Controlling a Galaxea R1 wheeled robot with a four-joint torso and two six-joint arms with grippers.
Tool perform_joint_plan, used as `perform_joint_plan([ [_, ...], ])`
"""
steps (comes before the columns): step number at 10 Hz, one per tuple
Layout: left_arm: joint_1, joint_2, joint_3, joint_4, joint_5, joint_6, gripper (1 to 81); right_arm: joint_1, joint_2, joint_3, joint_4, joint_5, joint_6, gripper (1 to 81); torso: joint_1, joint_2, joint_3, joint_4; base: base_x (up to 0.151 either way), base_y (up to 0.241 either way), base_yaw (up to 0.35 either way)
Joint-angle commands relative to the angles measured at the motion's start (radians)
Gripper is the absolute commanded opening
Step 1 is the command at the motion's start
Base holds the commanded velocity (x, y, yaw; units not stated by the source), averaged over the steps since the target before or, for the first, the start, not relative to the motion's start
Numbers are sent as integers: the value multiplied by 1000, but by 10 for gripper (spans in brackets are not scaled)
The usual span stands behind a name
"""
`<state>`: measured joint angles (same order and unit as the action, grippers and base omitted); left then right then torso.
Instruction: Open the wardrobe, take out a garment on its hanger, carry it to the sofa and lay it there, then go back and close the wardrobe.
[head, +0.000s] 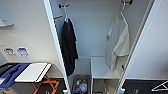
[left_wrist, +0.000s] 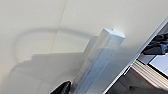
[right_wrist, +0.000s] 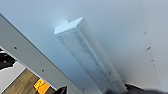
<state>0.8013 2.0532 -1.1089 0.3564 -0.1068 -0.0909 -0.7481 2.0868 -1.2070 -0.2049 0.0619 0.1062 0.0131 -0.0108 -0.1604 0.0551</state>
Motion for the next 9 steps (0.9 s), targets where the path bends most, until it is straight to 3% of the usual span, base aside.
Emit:
perform_joint_plan([
  [1,-3,7,187,29,116,-27,811,54,-2,78,16,-117,29,811,0,0,0,0,0,0,0],
  [4,26,-28,208,32,110,-26,811,34,-31,78,12,-85,27,811,0,0,0,0,0,0,0],
  [9,100,-74,207,32,36,-18,811,-12,-106,77,10,-28,27,811,-3,-2,0,0,0,0,0],
])
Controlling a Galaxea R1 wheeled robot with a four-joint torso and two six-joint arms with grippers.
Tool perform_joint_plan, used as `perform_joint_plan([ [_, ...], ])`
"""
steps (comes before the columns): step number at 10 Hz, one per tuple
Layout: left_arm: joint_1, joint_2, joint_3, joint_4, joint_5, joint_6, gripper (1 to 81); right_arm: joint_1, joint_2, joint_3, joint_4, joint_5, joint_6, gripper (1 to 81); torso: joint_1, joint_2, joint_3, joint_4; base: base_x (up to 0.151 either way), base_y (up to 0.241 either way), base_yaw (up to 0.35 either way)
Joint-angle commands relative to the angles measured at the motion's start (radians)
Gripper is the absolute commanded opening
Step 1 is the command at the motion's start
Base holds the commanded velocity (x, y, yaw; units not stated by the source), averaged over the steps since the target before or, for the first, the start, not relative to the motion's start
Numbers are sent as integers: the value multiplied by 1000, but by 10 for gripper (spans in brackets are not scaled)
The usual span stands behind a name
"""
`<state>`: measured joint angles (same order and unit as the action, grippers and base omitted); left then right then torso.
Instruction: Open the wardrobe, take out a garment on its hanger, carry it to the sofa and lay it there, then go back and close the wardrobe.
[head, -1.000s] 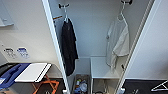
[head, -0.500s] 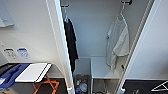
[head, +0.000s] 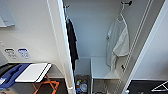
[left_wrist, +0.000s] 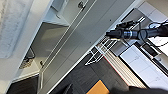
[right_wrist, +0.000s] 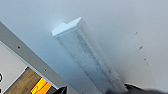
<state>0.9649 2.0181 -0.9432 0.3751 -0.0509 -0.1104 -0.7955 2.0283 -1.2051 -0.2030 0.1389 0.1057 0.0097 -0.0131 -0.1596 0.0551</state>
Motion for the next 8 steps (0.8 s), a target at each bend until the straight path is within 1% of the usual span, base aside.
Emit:
perform_joint_plan([
  [1,-39,-41,18,13,-46,0,811,20,-63,70,8,-88,28,811,0,0,0,0,0,0,0],
  [5,91,-27,-120,13,-122,2,811,-44,-124,50,10,-21,29,811,-1,-1,0,0,0,0,0],
  [8,163,31,-227,15,-152,2,811,-92,-132,-17,10,30,42,811,-2,-1,0,0,0,0,0],
])
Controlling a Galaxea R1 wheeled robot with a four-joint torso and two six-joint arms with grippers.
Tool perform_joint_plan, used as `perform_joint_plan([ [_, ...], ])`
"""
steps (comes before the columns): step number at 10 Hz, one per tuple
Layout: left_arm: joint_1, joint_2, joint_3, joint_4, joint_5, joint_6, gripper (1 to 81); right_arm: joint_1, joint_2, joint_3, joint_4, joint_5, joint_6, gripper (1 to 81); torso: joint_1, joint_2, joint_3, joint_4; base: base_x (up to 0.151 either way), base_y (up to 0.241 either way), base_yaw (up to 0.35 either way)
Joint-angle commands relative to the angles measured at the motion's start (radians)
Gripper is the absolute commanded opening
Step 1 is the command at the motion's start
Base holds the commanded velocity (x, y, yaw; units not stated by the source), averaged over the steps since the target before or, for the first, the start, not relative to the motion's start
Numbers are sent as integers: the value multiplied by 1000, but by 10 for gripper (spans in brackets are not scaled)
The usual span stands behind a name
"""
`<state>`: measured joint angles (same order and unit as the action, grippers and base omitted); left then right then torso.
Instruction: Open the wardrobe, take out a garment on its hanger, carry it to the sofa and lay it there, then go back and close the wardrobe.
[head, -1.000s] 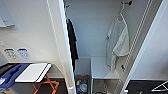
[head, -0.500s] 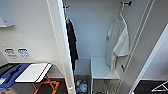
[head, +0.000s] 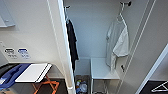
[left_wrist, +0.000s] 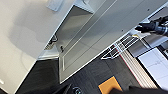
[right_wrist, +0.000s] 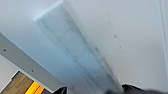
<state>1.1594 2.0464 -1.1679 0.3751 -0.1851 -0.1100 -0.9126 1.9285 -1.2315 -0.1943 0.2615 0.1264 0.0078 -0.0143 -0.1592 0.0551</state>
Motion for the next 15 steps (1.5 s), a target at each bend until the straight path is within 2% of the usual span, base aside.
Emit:
perform_joint_plan([
  [1,-19,22,-27,15,-20,1,811,8,-32,-21,3,-71,22,811,0,0,0,0,0,0,0],
  [4,0,69,-95,15,-21,1,811,-42,-26,-110,7,-36,24,811,-2,-1,0,0,0,0,0],
  [7,32,143,-211,13,-22,-2,811,-114,26,-236,12,-24,27,811,-3,-1,0,0,0,0,0],
  [8,47,172,-258,11,-22,-3,811,-153,66,-303,21,-24,30,811,-3,-1,0,0,0,0,0],
  [11,86,245,-371,10,-20,-4,811,-256,221,-491,21,-16,96,811,-3,-1,1,0,0,0,0],
  [15,150,408,-607,7,-19,-10,811,-337,388,-643,29,-21,116,811,-3,-2,1,0,0,0,0],
])
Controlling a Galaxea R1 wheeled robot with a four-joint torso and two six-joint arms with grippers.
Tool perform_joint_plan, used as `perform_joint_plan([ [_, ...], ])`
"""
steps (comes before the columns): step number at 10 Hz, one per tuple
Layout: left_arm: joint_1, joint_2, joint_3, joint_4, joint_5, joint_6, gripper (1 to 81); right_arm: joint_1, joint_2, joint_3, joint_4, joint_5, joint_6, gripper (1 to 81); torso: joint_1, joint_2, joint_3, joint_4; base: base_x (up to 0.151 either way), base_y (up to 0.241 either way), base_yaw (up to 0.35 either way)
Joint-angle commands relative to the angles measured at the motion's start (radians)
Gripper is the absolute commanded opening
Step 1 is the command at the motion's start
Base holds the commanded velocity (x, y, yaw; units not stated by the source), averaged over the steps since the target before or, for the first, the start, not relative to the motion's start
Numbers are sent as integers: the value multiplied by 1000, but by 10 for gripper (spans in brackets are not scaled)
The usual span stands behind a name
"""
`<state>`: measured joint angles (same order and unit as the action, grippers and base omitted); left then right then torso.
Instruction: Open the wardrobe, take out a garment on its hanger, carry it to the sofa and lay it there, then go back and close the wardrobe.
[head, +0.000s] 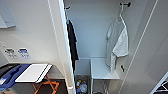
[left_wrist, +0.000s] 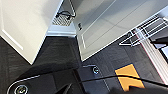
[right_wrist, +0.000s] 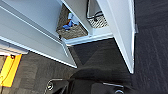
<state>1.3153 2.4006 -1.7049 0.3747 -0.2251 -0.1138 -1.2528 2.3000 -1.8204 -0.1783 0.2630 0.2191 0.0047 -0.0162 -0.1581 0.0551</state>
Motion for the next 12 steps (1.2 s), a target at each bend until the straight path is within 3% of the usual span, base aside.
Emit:
perform_joint_plan([
  [1,5,94,-129,6,21,-6,811,-14,47,-90,16,-22,23,811,0,0,0,0,0,0,0],
  [7,66,295,-427,4,30,-6,811,-92,248,-313,13,-42,39,811,-1,0,1,0,0,0,0],
  [12,101,420,-648,-2,36,-7,811,-141,439,-523,11,-136,42,811,-2,-1,2,0,0,0,0],
])
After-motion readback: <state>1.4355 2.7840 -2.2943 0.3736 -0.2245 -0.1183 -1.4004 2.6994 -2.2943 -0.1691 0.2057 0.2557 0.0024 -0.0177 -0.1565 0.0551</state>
